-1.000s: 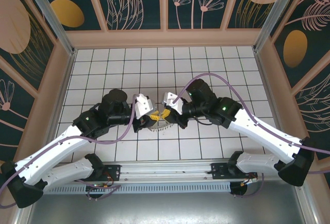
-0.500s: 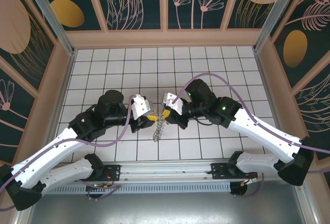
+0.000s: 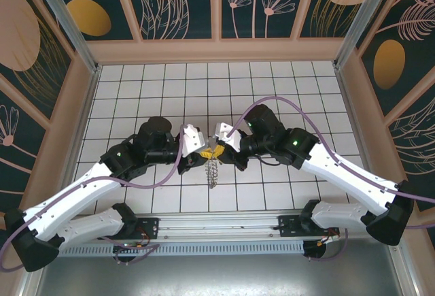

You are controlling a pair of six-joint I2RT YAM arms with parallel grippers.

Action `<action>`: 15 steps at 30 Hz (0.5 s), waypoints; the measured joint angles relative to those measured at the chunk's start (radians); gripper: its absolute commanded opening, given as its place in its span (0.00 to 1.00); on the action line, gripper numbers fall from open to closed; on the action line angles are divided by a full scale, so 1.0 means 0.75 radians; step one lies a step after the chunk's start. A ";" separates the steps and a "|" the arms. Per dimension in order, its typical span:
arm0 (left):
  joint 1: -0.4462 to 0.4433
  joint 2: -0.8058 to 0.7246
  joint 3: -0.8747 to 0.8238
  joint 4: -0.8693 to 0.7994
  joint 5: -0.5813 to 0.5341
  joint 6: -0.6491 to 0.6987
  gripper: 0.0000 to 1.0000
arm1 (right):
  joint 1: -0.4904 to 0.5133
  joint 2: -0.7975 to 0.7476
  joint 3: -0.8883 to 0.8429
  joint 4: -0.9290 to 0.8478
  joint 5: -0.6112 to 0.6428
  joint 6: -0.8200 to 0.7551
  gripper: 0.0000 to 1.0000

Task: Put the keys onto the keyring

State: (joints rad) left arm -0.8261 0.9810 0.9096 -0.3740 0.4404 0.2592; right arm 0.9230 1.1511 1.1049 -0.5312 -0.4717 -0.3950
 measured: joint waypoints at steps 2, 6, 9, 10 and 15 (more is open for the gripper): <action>-0.001 0.005 0.000 0.003 0.001 0.003 0.02 | -0.001 0.000 0.000 -0.007 0.004 0.000 0.00; -0.007 0.005 0.000 -0.001 0.005 0.003 0.00 | -0.003 -0.001 -0.001 -0.008 0.011 0.001 0.00; -0.008 0.005 0.000 0.001 0.005 0.002 0.00 | -0.003 -0.003 -0.001 -0.008 0.015 0.001 0.00; -0.007 0.004 0.000 0.004 0.005 -0.002 0.00 | -0.003 -0.005 -0.001 -0.008 0.016 0.001 0.00; -0.008 -0.036 -0.026 0.055 0.006 -0.036 0.00 | -0.008 -0.028 -0.008 0.021 0.021 0.015 0.12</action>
State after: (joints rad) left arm -0.8322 0.9543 0.8902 -0.3325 0.4446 0.2321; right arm 0.9173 1.1297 1.0988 -0.5152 -0.4561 -0.3836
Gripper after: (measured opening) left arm 0.047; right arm 0.064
